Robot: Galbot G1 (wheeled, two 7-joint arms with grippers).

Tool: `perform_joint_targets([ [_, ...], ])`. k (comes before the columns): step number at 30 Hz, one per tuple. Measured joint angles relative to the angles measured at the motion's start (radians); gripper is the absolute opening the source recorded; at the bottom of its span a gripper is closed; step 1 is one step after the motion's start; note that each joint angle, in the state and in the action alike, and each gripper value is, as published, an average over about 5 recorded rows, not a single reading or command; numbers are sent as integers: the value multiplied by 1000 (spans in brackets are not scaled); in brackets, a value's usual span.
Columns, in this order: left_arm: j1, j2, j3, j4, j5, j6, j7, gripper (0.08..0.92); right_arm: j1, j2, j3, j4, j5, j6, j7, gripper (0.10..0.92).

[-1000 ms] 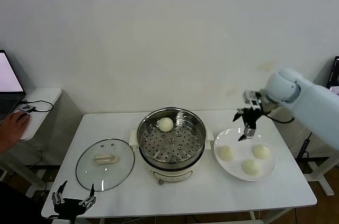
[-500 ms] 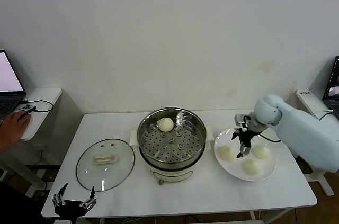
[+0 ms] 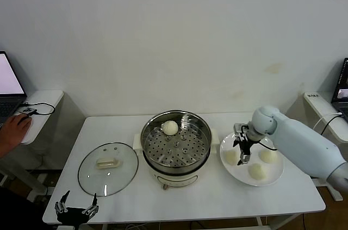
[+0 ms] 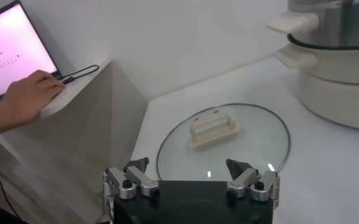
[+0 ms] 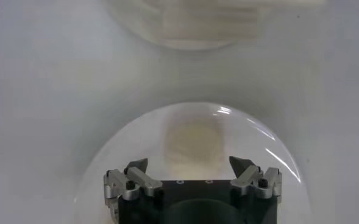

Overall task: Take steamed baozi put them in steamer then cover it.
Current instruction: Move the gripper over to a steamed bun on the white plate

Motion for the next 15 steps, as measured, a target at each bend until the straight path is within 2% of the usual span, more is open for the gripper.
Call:
perform_joint_targets([
  [15, -14, 1, -1, 33, 4, -1, -1, 823, -15, 53, 8, -78, -34, 17, 15, 823],
])
